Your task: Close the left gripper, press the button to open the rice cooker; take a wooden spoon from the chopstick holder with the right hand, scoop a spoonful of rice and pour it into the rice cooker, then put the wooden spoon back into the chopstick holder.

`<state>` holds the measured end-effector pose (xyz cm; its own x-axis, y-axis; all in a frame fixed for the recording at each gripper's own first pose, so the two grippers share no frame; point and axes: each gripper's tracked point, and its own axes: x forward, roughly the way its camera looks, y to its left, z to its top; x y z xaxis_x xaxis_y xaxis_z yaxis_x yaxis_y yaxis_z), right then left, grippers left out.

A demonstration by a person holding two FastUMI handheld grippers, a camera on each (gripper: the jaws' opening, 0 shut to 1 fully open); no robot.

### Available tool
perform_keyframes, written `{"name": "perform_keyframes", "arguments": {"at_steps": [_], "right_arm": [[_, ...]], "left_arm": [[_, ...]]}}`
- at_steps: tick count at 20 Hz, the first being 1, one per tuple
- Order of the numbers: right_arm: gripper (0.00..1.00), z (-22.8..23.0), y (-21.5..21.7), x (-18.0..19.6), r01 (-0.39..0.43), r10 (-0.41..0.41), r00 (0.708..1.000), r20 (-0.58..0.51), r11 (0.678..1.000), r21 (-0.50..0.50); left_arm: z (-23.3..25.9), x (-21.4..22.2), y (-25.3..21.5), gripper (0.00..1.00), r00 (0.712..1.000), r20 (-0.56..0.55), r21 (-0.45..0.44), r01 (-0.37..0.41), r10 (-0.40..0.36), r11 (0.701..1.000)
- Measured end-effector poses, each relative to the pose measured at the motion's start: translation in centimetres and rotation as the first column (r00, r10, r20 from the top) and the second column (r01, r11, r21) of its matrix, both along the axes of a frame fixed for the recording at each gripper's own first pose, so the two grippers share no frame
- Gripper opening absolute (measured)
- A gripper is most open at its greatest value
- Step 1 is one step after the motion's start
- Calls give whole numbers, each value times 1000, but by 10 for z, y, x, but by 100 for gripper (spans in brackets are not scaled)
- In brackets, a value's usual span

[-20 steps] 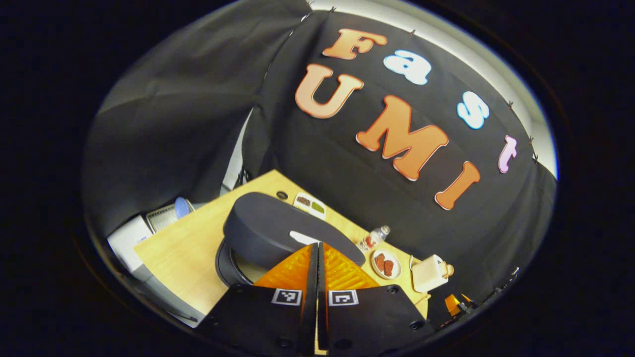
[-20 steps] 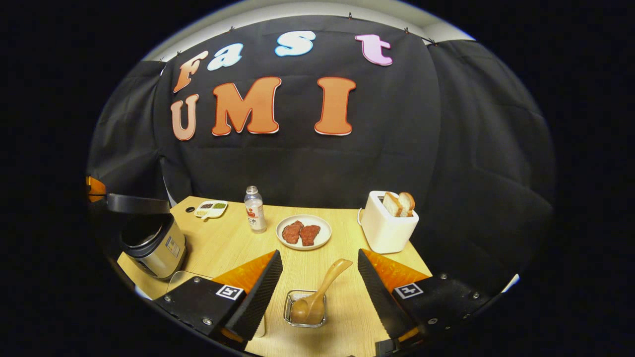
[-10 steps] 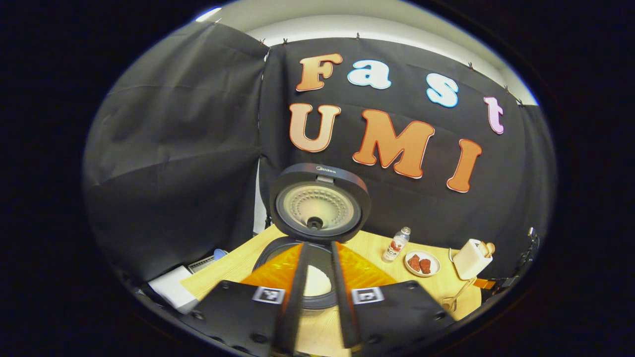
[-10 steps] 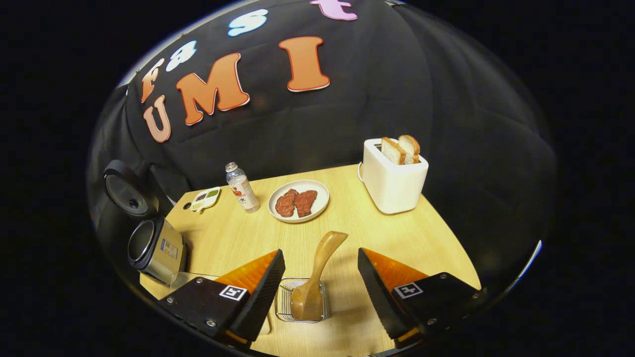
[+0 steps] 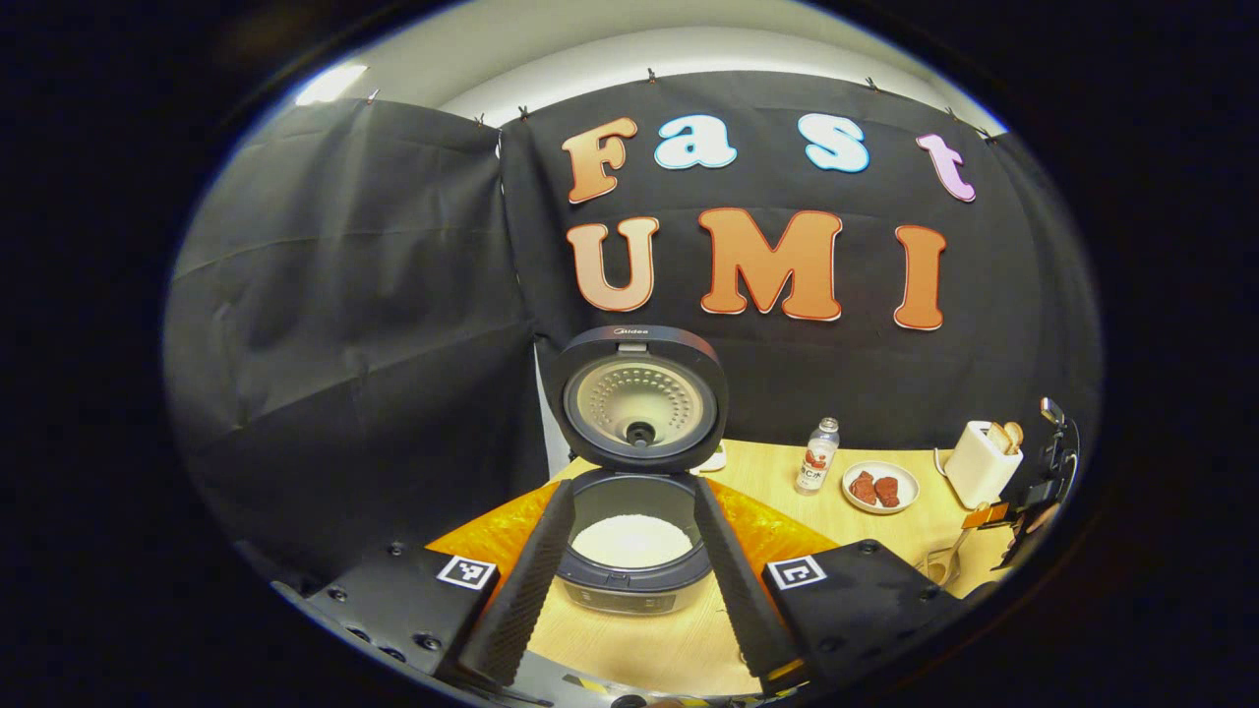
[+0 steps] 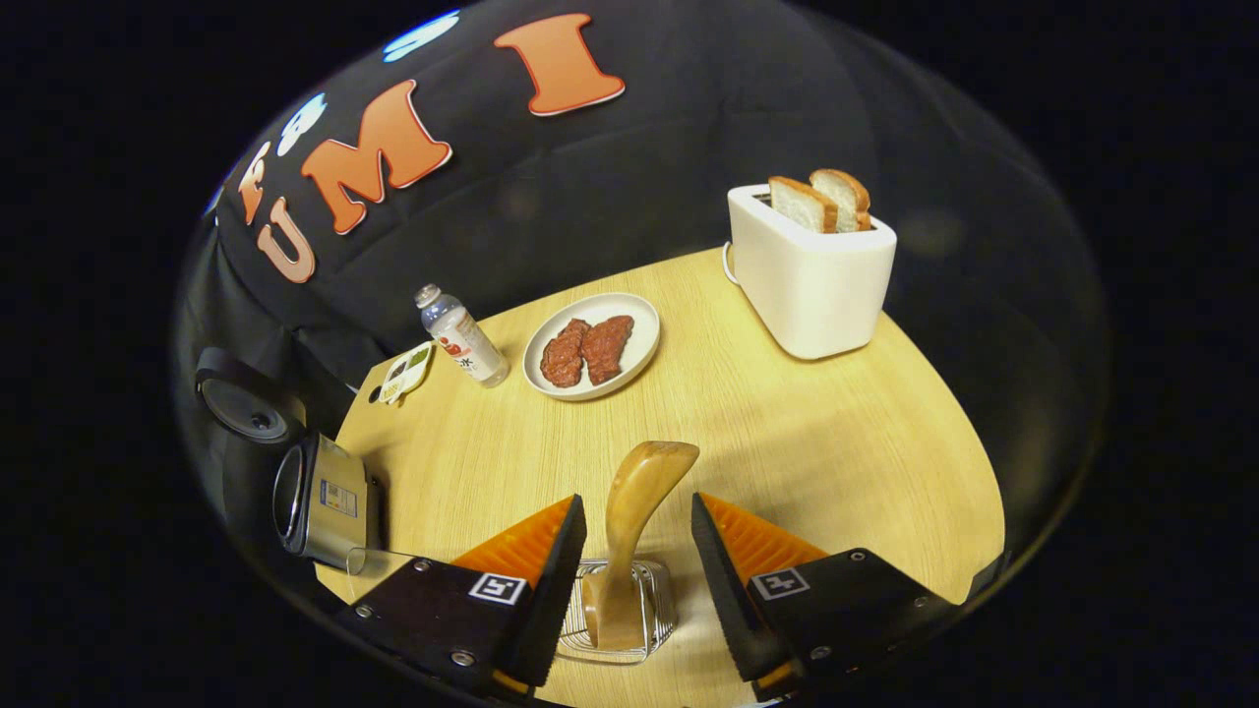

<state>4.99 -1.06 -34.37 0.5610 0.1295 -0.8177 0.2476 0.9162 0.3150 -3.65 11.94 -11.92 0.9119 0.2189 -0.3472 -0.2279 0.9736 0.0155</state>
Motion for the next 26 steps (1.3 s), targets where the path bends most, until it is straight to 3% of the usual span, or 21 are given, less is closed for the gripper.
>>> {"name": "perform_keyframes", "arguments": {"at_steps": [6, 7, 8, 14, 15, 20, 26], "right_arm": [[46, -16, 14, 8, 38, -35, 998, -47, 996, 81], [29, -15, 16, 9, 52, -49, 998, -36, 995, 85], [24, -11, 17, 7, 50, -48, 999, -22, 995, 90], [17, 8, 18, -10, 88, -98, 993, 71, 986, 141], [21, 11, 19, -14, 91, -105, 990, 89, 985, 147], [18, 17, 16, -28, 144, -165, 977, 132, 977, 157], [10, 56, 12, -31, 180, -199, 951, 238, 979, 100]], "left_arm": [[-6, -11, 2, 84, 999, -16, 23, -39, 40, 999], [-7, -10, 2, 84, 999, -18, 23, -37, 37, 999], [-9, -10, 1, 85, 999, -20, 23, -36, 36, 999], [-17, 3, -4, 85, 1000, -22, 18, -8, 8, 1000], [-19, 5, -5, 85, 1000, -25, 14, -2, 3, 1000], [-27, 19, -12, 84, 999, -25, -5, 32, -32, 999], [-33, 39, -16, 85, 997, -20, -30, 78, -79, 996]]}}
